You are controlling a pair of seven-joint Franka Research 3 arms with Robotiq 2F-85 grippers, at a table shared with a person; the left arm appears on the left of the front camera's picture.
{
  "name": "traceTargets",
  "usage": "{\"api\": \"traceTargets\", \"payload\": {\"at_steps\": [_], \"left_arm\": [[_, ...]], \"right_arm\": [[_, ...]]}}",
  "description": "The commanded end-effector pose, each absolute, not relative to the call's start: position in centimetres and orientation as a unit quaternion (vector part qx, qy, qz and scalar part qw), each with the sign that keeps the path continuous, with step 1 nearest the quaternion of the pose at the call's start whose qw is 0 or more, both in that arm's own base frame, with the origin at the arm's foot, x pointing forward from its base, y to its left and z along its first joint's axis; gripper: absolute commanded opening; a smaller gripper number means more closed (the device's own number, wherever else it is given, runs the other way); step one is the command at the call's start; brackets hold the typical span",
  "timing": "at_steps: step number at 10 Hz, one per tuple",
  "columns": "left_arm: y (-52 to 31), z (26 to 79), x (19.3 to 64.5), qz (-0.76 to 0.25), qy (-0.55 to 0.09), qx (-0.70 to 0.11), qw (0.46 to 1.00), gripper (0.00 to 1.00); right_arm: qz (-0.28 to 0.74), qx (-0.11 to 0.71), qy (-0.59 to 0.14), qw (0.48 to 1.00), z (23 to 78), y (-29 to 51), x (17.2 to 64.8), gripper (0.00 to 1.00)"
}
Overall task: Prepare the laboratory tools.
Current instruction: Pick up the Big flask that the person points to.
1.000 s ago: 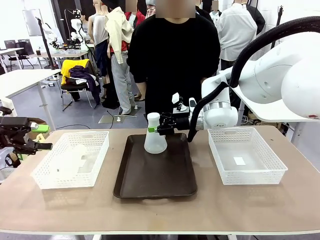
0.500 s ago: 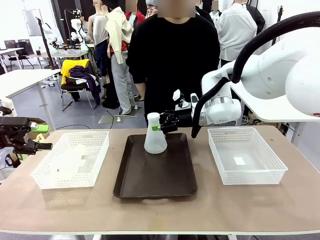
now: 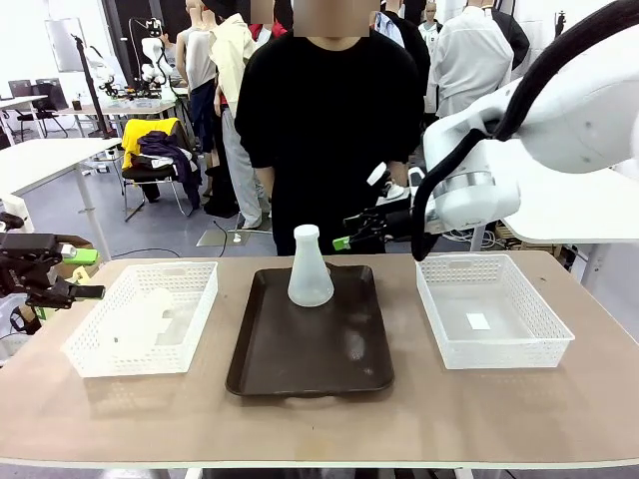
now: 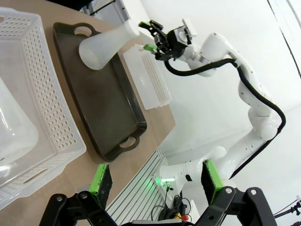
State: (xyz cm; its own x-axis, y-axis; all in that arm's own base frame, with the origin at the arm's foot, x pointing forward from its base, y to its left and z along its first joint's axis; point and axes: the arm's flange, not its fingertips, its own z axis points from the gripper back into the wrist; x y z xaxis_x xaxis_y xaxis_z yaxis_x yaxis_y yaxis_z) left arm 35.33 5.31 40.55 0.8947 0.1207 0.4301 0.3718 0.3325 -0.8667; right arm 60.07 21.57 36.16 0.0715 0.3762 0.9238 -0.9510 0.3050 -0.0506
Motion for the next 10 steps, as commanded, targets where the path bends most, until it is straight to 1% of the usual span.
{"api": "traceTargets", "payload": {"at_steps": [1, 4, 6, 10], "left_arm": [[5.3, 40.7, 35.3, -0.077, -0.218, -0.580, 0.781, 1.00], [5.3, 40.7, 35.3, -0.077, -0.218, -0.580, 0.781, 1.00], [5.3, 40.7, 35.3, -0.077, -0.218, -0.580, 0.781, 1.00], [5.3, 40.7, 35.3, -0.077, -0.218, -0.580, 0.781, 1.00]], "right_arm": [[0.483, 0.257, -0.459, 0.700, 38.1, 20.4, 56.9, 1.00], [0.449, 0.217, -0.462, 0.733, 39.5, 17.6, 54.2, 1.00], [0.421, 0.209, -0.482, 0.740, 39.8, 16.0, 52.5, 1.00], [0.407, 0.198, -0.491, 0.744, 39.6, 15.1, 52.1, 1.00]]}}
